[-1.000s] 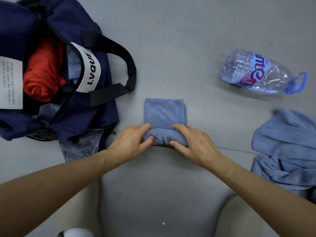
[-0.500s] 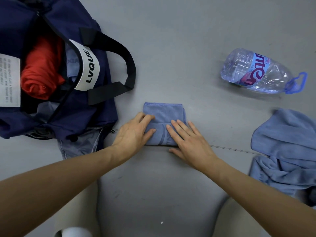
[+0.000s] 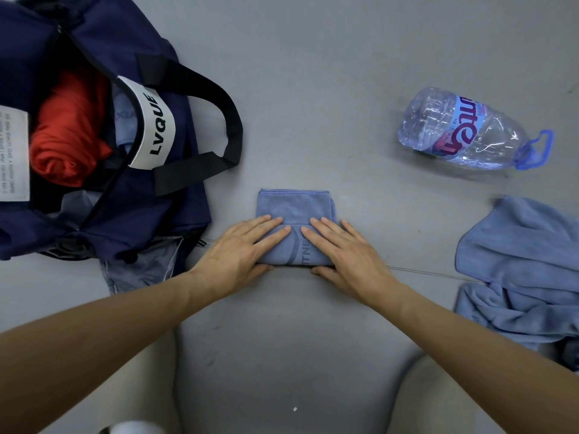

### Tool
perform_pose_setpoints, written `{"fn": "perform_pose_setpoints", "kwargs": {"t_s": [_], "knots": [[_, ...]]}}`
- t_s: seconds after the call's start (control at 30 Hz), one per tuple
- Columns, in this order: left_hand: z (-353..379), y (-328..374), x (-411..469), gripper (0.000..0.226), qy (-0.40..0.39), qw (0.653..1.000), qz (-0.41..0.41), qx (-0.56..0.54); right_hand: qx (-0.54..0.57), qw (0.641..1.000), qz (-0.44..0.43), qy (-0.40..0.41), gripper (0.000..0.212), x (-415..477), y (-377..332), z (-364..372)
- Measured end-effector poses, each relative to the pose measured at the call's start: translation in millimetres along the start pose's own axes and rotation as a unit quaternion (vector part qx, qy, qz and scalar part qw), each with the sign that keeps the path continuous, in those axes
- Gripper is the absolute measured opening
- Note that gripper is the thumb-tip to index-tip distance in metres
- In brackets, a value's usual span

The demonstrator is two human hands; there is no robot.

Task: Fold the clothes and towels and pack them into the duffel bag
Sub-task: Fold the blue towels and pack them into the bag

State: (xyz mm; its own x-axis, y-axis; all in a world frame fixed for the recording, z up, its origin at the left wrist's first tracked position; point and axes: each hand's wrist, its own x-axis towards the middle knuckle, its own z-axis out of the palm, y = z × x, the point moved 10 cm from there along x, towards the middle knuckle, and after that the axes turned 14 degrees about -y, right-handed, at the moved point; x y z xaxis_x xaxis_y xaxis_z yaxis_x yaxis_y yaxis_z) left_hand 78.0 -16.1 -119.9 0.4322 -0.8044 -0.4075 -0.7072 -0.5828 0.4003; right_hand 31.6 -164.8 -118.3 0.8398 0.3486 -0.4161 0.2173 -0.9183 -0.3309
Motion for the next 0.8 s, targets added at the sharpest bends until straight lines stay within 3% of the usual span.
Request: {"fn": "perform_pose_setpoints", "kwargs": {"t_s": [0.17,0.33,0.43,0.67,0.8], "knots": [[-20.8,3.6,-8.8,0.060,0.056,0.997,-0.035,-0.033,0.026,1.000,0.006,0.014,0.075,-1.8,2.1,-5.8],[-29.0,-11.5,-14.2,0.042,0.066,0.974,-0.094,-0.197,0.072,0.997,0.033,0.026,0.069,-0.7,3.9,-27.4],[-22.5,-15.5,-15.4,0.046,0.050,0.967,-0.123,-0.218,0.089,0.995,0.040,0.012,0.069,-1.3,-0.3,-32.1],[-12.7,-33.6,-7.9,0.048,0.041,0.936,-0.201,-0.285,0.001,1.000,-0.004,0.025,0.051,2.0,-13.8,-32.1],[-25.3,-48.9,-13.7,0.055,0.093,0.916,-0.260,-0.291,-0.014,0.999,-0.013,0.050,0.048,1.6,-12.2,-34.7]]}}
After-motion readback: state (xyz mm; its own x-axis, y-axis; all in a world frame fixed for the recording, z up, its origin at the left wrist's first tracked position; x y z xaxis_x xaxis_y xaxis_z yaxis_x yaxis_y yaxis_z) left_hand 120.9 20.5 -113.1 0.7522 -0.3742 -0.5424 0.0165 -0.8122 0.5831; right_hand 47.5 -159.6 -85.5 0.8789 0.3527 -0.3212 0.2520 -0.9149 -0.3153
